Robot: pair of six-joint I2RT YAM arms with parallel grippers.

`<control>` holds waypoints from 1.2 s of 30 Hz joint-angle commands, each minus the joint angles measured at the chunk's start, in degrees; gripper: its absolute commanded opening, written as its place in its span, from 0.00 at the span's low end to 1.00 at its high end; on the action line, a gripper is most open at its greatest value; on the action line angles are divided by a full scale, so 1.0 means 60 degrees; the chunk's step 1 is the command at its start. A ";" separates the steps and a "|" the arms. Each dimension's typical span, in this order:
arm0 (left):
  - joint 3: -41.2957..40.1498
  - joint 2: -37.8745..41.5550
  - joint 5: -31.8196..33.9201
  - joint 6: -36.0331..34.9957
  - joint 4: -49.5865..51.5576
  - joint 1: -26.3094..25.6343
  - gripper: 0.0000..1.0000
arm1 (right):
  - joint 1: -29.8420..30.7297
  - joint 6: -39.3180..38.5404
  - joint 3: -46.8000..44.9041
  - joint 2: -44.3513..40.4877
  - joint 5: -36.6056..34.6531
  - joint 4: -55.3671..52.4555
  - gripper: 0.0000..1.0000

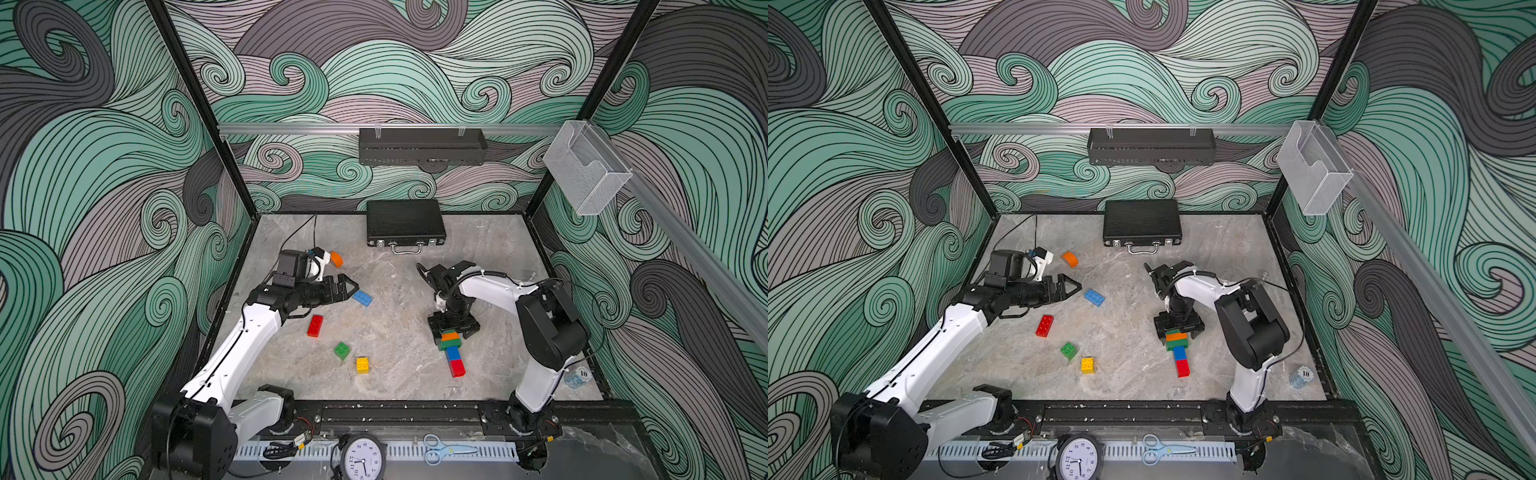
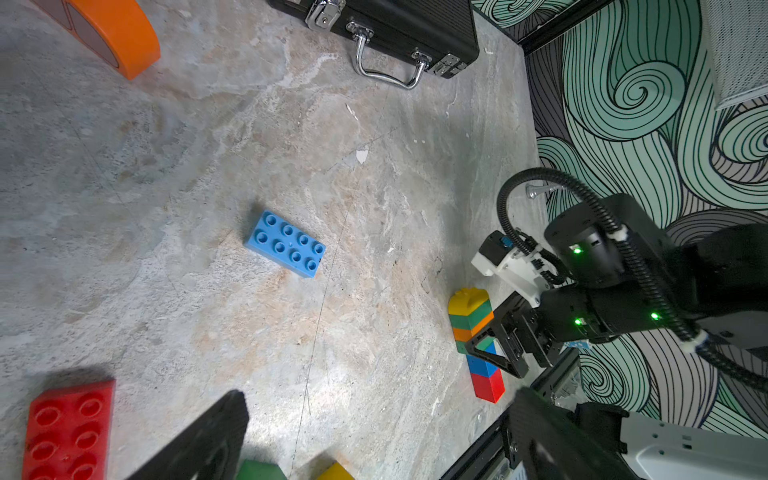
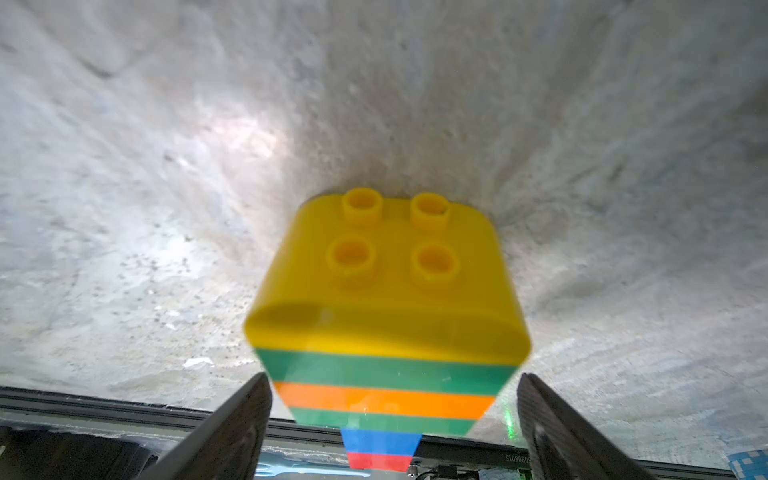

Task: Assemble an ice cream with lego
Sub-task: Adjust the lego brick at the center of the board.

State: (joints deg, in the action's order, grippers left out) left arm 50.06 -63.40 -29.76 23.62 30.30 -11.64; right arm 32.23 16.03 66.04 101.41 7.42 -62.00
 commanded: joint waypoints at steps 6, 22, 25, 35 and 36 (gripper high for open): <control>-0.0237 0.0506 0.0946 0.0478 0.1358 -0.0173 0.99 | 0.0015 -0.0363 -0.0144 -0.1952 -0.0309 0.0036 0.99; -0.0971 0.0866 0.3121 0.5587 0.4932 -0.2479 0.74 | -0.0137 -0.0989 0.0505 -0.3087 -0.0189 -0.0329 0.99; -0.0902 0.0463 0.3193 0.6195 0.5040 -0.2645 0.73 | -0.0140 -0.0876 0.0659 -0.3187 -0.0153 -0.0456 0.99; -0.0567 -0.1107 0.3565 0.7308 0.4005 -0.3102 0.73 | -0.0142 -0.0660 0.0947 -0.3745 -0.0062 -0.0946 0.99; -0.0556 -0.1219 0.3757 0.7251 0.3930 -0.3163 0.74 | -0.0130 -0.0623 0.0921 -0.3882 -0.0108 -0.1008 0.99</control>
State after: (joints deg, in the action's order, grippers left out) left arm 44.25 -69.10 -10.76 65.08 55.42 -29.56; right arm 31.57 11.62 70.70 80.53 6.48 -65.06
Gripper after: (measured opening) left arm 0.732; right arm 0.993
